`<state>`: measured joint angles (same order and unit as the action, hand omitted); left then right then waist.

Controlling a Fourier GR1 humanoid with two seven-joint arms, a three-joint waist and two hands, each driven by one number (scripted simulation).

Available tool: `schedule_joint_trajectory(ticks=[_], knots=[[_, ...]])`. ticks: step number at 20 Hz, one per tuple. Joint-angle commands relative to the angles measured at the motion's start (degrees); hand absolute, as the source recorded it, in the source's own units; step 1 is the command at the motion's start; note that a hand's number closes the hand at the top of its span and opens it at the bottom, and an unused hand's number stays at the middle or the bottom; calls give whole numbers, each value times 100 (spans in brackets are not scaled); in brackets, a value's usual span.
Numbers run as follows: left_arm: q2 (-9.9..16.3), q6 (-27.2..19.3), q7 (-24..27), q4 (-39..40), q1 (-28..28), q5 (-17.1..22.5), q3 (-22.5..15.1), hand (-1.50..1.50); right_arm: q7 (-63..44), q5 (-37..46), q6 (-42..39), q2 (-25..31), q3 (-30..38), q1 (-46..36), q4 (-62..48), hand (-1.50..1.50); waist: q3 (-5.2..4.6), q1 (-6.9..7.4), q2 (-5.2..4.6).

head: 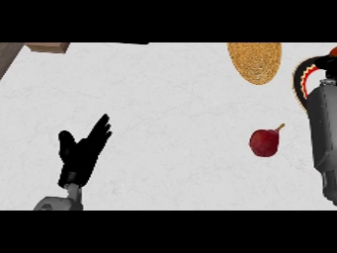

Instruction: Pick the tomato from the placemat and place it in the plate

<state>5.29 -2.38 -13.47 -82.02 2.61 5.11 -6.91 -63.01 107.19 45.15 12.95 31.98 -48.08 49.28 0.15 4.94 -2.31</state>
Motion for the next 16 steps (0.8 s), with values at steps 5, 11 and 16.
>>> schedule_joint_trajectory(ticks=[5, 11, 16], knots=[[-90, -66, 64, -5, -93, -31, -28, 0, -822, 409, 1579, 292, 1012, 346, -550, 150, 9, -129, 52], [-92, -97, 1, -9, -33, 45, 96, 0, -292, 162, 2301, 677, 1513, 369, -1351, 150, 10, -198, 87], [79, 52, 149, 29, -245, 56, 160, 0, -318, -544, 1847, 1016, 2065, 74, -1999, 150, 14, -171, 97]])
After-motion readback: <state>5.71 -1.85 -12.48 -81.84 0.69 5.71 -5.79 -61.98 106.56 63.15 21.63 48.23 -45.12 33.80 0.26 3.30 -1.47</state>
